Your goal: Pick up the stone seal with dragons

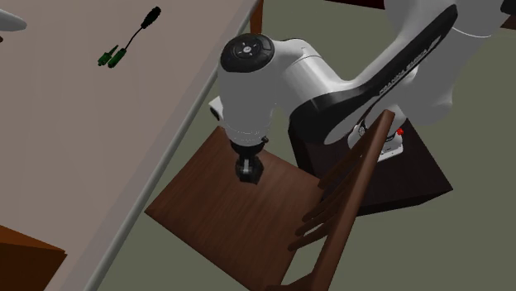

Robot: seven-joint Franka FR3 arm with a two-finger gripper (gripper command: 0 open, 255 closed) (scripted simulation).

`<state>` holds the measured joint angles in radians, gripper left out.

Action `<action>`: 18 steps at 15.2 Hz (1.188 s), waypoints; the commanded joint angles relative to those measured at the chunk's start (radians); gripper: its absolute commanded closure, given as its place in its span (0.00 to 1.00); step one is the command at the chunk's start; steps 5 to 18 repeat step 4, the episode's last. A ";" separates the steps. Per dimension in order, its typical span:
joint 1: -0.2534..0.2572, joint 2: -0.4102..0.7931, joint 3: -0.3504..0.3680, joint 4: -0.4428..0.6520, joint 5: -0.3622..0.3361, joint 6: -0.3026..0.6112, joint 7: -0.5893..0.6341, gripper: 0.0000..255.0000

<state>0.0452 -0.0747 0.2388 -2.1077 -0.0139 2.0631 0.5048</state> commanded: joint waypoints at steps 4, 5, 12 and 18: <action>0.001 -0.018 0.000 0.026 0.005 -0.042 -0.004 1.00; 0.001 -0.018 0.000 0.026 0.005 -0.042 -0.004 1.00; 0.001 -0.018 0.000 0.026 0.005 -0.042 -0.004 1.00; 0.001 -0.018 0.000 0.026 0.005 -0.042 -0.004 1.00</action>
